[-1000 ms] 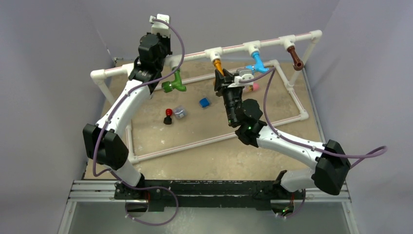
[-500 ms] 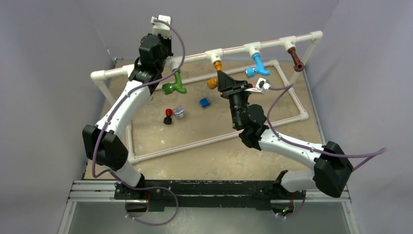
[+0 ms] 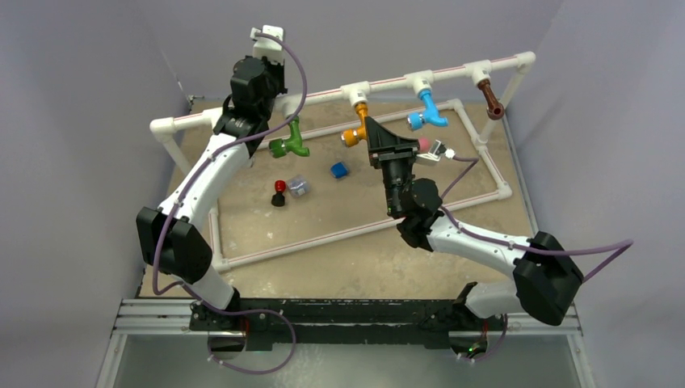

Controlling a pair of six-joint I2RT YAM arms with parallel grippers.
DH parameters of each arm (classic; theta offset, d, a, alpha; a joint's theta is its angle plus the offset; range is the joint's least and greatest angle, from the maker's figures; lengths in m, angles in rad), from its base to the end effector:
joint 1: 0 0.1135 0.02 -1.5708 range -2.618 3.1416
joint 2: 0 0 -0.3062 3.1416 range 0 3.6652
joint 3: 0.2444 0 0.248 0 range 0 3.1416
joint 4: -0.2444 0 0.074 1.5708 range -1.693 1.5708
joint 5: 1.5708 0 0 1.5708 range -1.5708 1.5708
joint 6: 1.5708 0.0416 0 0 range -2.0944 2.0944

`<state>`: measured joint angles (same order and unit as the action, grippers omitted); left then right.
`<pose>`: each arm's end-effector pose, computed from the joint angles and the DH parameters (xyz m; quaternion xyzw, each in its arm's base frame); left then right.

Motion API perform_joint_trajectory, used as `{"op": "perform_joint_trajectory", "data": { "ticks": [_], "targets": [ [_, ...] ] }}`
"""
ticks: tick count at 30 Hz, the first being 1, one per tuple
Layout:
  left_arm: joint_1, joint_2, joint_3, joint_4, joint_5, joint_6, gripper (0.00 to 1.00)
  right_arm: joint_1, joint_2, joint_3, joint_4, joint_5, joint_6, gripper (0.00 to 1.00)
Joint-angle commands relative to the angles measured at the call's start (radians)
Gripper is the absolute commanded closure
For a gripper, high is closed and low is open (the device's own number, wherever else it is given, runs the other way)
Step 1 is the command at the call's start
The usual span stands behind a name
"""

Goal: Install the water faucets

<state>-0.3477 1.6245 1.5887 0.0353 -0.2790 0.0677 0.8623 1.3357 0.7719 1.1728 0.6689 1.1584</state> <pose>0.3734 -0.1232 0.4706 0.0483 0.7056 -0.0003 0.7069 0.1963 0.1894 0.3944 0.3523 0.3892 0.6286 0.5738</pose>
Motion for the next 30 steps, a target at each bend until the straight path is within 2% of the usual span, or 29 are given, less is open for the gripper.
{"op": "perform_joint_trajectory", "data": {
  "ticks": [1, 3, 8, 10, 14, 18, 25, 30],
  "targets": [
    [-0.005, 0.034, -0.053, -0.114, 0.005, 0.003, 0.92, 0.041, -0.043, -0.011, 0.107, -0.124, 0.225, 0.99],
    [-0.005, 0.035, -0.053, -0.115, 0.004, 0.003, 0.92, 0.041, -0.066, -0.011, 0.069, -0.113, 0.18, 0.88],
    [-0.005, 0.038, -0.052, -0.115, 0.001, 0.006, 0.92, 0.041, -0.129, -0.002, -0.057, -0.097, 0.09, 0.49],
    [-0.005, 0.038, -0.052, -0.116, 0.0, 0.008, 0.92, 0.041, -0.147, 0.014, -0.125, -0.092, 0.062, 0.39],
    [-0.005, 0.038, -0.052, -0.115, -0.005, 0.011, 0.92, 0.041, -0.185, 0.047, -0.243, -0.081, -0.02, 0.26],
    [-0.005, 0.036, -0.053, -0.113, -0.008, 0.013, 0.92, 0.041, -0.228, 0.064, -0.355, -0.058, -0.112, 0.19],
    [-0.005, 0.041, -0.055, -0.11, -0.006, 0.014, 0.92, 0.04, -0.323, 0.072, -0.531, -0.022, -0.306, 0.16],
    [-0.005, 0.038, -0.057, -0.108, -0.011, 0.016, 0.91, 0.041, -0.371, 0.104, -0.585, -0.071, -0.615, 0.16]
  ]
}}
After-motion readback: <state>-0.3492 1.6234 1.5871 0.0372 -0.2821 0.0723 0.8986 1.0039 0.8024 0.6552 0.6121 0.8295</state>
